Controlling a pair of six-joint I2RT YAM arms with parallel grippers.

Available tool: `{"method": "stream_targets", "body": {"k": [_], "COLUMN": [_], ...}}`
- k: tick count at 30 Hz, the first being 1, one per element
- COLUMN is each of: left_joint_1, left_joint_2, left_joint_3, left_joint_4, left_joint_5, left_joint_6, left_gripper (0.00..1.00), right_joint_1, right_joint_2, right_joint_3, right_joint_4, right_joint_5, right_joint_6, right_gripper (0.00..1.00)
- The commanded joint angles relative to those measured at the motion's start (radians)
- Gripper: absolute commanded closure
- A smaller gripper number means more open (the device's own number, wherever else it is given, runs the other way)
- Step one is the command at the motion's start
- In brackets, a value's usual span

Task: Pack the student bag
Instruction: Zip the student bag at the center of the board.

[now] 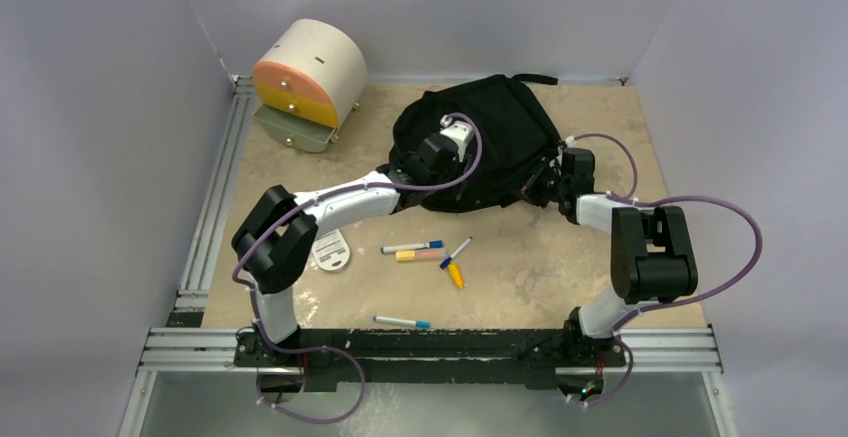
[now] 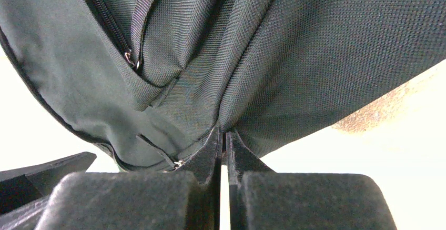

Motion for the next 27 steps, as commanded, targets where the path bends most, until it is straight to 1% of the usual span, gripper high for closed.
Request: {"method": "stream_targets", "body": {"k": [1,2,6,8,10,13,14,18,21,22,25,27], "left_joint_1": [-0.006,-0.005,-0.005,-0.005,-0.005,-0.005,-0.006,-0.005,-0.004,-0.005,-0.003,-0.003], "left_joint_2": [0.042,0.049,0.069,0.077,0.085,0.097,0.099,0.108,0.121,0.141,0.157,0.165], "left_joint_3": [0.067,0.066,0.07,0.075,0.084,0.094,0.098,0.104,0.123,0.153,0.171,0.176], "left_joint_4": [0.071,0.073,0.077,0.075,0.066,0.052,0.044,0.034,-0.003,-0.058,-0.085,-0.077], "left_joint_5": [0.14,0.148,0.185,0.195,0.187,0.134,0.103,0.058,0.025,-0.005,-0.024,-0.027], "left_joint_6": [0.133,0.15,0.207,0.199,0.158,0.04,-0.01,-0.211,-0.343,-0.447,-0.539,-0.574], "left_gripper": [0.56,0.53,0.46,0.43,0.42,0.42,0.4,0.32,0.29,0.29,0.29,0.3], "right_joint_1": [-0.003,-0.004,-0.003,-0.003,-0.003,-0.004,-0.003,-0.004,-0.004,-0.004,-0.003,-0.003], "right_joint_2": [-0.017,-0.013,0.002,0.009,0.013,0.014,0.014,0.014,0.009,0.009,0.009,0.011], "right_joint_3": [-0.003,-0.002,0.0,0.0,-0.003,-0.006,-0.006,-0.01,-0.011,-0.011,-0.012,-0.015], "right_joint_4": [-0.011,-0.011,-0.004,0.002,0.008,0.012,0.012,0.011,0.011,0.008,0.011,0.013], "right_joint_5": [0.015,0.012,0.002,-0.002,-0.005,-0.006,-0.006,-0.006,-0.005,-0.004,-0.005,-0.006], "right_joint_6": [-0.026,-0.029,-0.037,-0.037,-0.034,-0.032,-0.033,-0.032,-0.033,-0.033,-0.033,-0.033], "right_gripper": [1.0,1.0,1.0,1.0,1.0,1.0,1.0,1.0,1.0,1.0,1.0,1.0]}}
